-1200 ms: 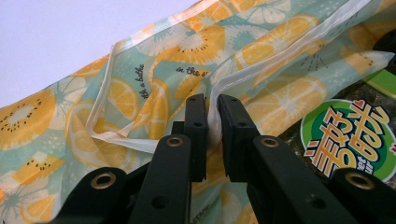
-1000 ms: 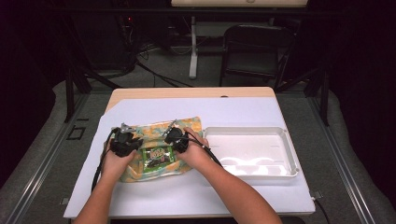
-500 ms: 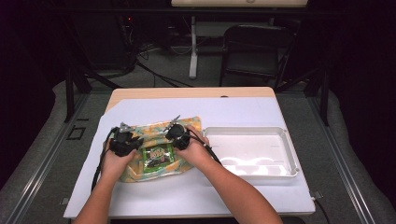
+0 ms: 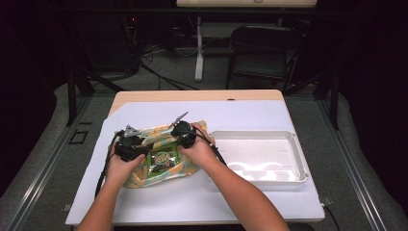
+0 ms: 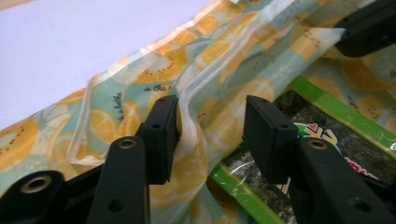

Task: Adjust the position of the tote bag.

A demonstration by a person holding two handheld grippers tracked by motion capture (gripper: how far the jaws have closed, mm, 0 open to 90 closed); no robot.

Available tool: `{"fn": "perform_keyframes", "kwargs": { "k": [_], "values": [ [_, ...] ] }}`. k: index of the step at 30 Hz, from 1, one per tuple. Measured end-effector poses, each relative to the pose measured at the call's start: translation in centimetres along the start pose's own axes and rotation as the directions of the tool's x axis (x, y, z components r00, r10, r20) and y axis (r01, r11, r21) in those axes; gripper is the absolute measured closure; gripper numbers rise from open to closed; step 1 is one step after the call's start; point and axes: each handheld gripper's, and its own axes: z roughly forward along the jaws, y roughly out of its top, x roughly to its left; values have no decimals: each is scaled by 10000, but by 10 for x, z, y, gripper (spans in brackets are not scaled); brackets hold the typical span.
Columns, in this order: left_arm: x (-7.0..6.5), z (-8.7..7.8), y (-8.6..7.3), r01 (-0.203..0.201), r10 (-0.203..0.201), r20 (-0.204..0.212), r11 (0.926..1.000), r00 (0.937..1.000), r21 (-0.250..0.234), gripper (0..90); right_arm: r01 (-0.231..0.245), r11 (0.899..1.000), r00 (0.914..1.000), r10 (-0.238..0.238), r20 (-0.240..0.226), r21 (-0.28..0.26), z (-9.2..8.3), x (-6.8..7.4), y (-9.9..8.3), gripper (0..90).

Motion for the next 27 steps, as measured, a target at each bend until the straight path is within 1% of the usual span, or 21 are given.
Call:
{"fn": "perform_keyframes", "kwargs": {
  "k": [2,3,5,6,10,11,12,14,15,19,20,22,24,25,27],
  "values": [
    [-1,1,0,-165,165,-25,9998,9999,125,524,-115,9999,9999,115,5,-84,0,-1,2,900],
    [-2,1,0,-249,250,-33,9996,9997,147,515,-97,9999,10000,97,-9,-105,0,-2,2,900],
    [-3,2,0,-289,290,-39,9995,9996,149,502,-112,9999,9999,112,-32,-93,-1,-2,3,900],
    [-6,3,0,-402,403,-83,9991,9992,146,492,-264,9994,9996,263,-55,-218,-1,-3,4,900],
    [-10,6,0,-656,661,-163,9975,9977,279,472,-383,9988,9992,381,-90,-316,-1,-3,5,900],
    [-11,7,-1,-694,700,-275,9973,9972,229,471,-399,9987,9992,396,-85,-324,-1,-4,6,900],
    [-11,7,0,-752,760,-237,9966,9968,327,467,-356,9989,9993,354,-75,-320,-2,-4,6,900],
    [-12,9,-1,-828,839,-319,9960,9960,341,460,-359,9987,9993,357,-65,-355,-2,-4,6,900],
    [-12,9,-1,-853,866,-331,9956,9957,382,458,-311,9992,9995,310,-62,-247,-3,-4,7,900],
    [-12,11,-2,-939,959,-375,9943,9947,510,458,-433,9982,9990,428,-120,-405,-3,-4,7,900],
    [-13,12,-2,-1021,1049,-486,9931,9933,576,461,-397,9986,9991,392,-141,-350,-5,-4,8,900],
    [-13,13,-3,-1127,1156,-519,9921,9919,560,509,-396,9986,9991,391,-133,-363,-5,-5,8,900],
    [-13,13,-3,-1132,1162,-522,9920,9919,562,544,-416,9983,9991,412,-104,-416,-5,-5,8,900],
    [-13,13,-3,-1107,1134,-423,9919,9926,629,573,-376,9983,9993,373,-84,-439,-6,-6,8,900],
    [-13,13,-4,-1164,1194,-466,9912,9918,625,611,-371,9985,9993,369,-78,-407,-6,-6,8,900]
  ]
}}
